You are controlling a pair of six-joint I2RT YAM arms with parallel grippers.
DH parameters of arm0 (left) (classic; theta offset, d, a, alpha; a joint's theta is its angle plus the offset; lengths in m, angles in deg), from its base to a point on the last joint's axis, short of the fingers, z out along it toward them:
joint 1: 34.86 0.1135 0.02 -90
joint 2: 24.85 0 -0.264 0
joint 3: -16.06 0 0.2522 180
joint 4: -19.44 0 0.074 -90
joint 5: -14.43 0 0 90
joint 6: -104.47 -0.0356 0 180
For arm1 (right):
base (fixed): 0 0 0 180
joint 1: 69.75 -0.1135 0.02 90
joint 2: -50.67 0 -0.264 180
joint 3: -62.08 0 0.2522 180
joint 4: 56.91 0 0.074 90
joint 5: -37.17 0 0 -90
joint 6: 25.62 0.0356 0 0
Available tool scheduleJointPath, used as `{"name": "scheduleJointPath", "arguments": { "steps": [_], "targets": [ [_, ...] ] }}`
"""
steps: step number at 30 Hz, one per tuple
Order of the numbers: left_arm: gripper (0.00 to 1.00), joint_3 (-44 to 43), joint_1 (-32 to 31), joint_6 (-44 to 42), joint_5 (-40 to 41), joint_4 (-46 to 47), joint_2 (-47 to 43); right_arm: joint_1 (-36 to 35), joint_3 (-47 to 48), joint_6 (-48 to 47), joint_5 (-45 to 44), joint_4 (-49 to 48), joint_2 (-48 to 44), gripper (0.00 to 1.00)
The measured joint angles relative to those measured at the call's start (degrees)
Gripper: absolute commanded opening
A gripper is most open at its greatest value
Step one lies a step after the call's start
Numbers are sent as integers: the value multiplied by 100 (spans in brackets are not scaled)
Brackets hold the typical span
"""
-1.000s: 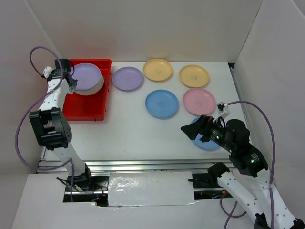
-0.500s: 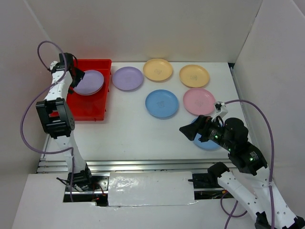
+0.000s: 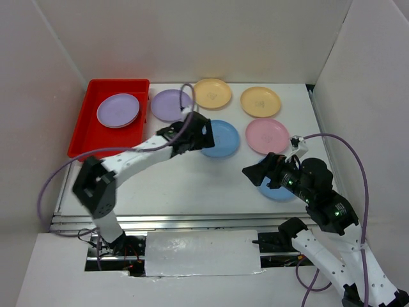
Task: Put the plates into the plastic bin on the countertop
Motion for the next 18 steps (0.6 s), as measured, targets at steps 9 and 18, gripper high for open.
{"name": "scheduleJointPath", "arguments": {
  "steps": [9,18],
  "targets": [
    [99,-929,-306,22,343,-501,2509,-15,-11,-4,-127,37,-197,100],
    [99,-1141,33,168,385,-267,2516,-15,-96,-33,-133,52,-210,100]
  ]
}}
